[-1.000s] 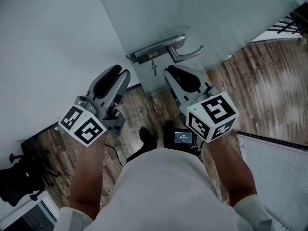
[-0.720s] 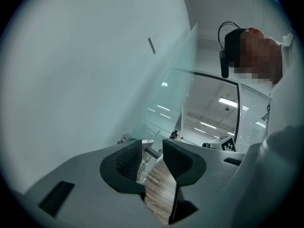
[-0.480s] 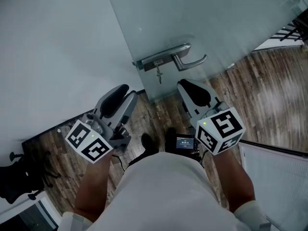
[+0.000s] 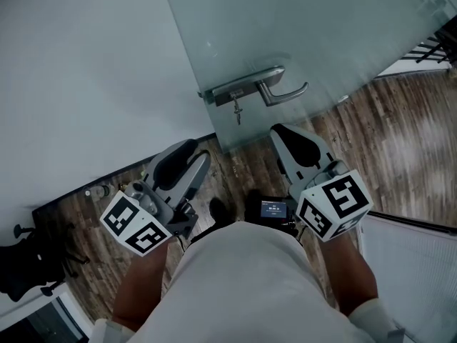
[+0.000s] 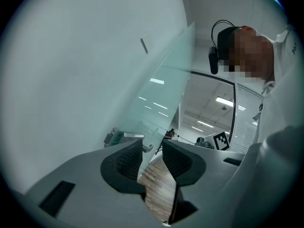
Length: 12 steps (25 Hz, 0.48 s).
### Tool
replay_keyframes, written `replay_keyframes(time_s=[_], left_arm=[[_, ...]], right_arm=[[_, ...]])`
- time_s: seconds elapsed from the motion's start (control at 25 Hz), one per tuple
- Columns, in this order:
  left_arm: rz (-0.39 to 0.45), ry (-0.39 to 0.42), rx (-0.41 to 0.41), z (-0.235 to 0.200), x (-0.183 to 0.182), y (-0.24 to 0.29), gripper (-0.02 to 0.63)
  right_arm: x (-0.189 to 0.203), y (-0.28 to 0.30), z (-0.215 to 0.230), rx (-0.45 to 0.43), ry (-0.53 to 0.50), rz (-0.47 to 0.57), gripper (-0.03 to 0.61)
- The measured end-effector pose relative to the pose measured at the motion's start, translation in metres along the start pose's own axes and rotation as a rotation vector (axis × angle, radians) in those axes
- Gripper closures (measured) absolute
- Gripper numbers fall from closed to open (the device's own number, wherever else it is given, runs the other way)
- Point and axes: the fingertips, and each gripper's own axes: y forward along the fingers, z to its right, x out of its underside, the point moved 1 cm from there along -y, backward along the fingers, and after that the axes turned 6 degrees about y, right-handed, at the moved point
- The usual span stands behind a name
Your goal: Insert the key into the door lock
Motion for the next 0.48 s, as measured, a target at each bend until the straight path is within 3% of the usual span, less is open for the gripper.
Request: replay_keyframes(time_s=[0.12, 0.48], left_arm=[[-0.004, -0.001, -0.001, 0.003, 0.0, -0.005, 0.474], [-0.038, 0.004, 0.003, 0.019, 0.01, -0.021, 0.583]], right_arm=[[-0.003, -0.004, -0.004, -0.003, -0.001, 0.005, 0.555], [-0.007, -0.028, -0.015, -0.017, 0.017, 0.024, 0.565]])
